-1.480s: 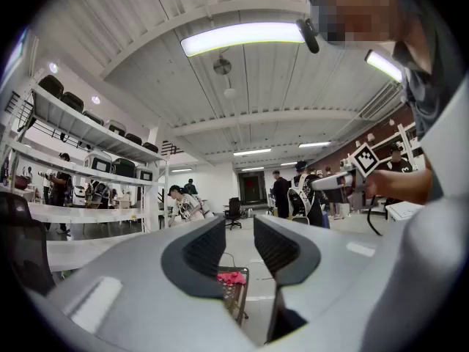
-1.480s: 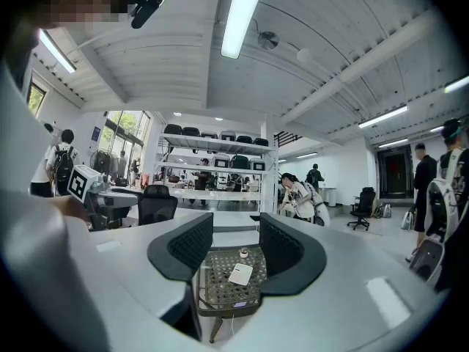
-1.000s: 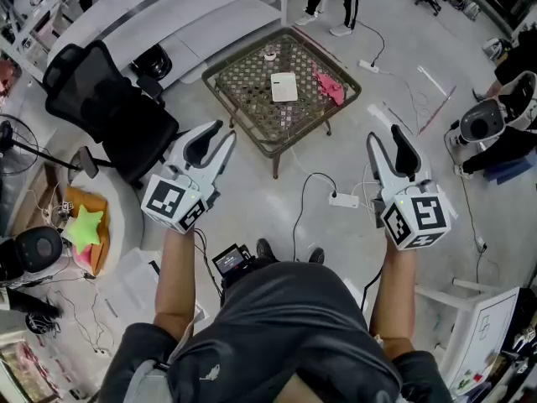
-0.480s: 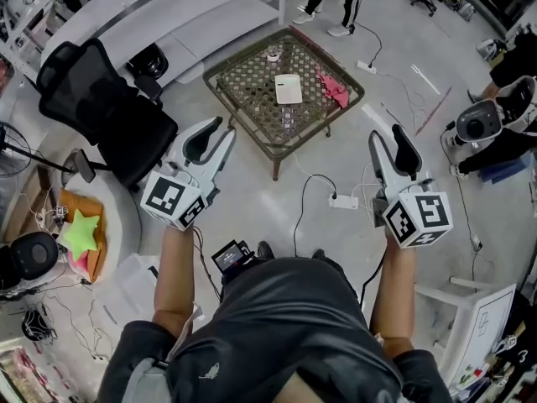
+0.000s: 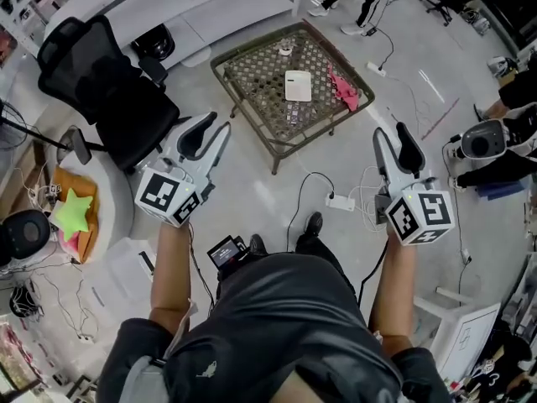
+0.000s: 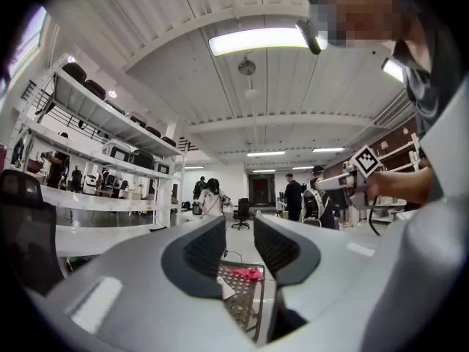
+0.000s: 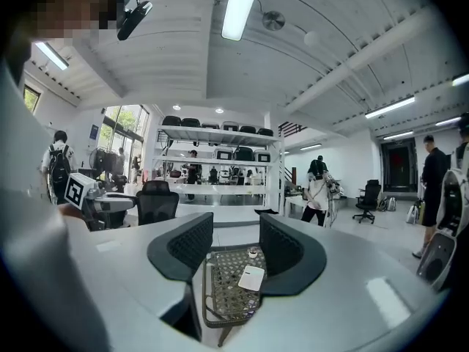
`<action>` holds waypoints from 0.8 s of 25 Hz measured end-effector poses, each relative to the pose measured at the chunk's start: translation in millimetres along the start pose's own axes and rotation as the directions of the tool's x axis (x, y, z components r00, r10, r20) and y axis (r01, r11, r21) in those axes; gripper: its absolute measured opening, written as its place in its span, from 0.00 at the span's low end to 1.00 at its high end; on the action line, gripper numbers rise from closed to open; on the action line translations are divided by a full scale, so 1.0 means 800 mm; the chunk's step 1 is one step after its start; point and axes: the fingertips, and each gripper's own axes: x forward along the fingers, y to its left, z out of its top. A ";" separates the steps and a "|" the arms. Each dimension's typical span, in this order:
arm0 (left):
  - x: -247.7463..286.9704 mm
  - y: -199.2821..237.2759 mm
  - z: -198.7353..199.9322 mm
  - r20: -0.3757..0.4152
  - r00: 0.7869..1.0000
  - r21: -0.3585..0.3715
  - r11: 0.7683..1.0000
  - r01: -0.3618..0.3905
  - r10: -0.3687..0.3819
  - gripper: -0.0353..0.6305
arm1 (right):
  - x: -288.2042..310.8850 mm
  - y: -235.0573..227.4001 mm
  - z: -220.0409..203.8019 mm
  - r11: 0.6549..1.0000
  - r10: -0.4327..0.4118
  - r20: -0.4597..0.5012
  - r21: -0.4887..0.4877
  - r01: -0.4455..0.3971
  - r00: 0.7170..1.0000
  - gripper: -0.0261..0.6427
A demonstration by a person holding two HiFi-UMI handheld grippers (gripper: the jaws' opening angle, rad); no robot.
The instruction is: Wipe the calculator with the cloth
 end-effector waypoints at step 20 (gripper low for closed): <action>0.146 -0.051 -0.011 -0.128 0.967 0.044 0.975 -0.217 0.220 0.31 | 0.127 -0.212 -0.046 0.972 0.207 0.005 0.110 -0.206 0.978 0.31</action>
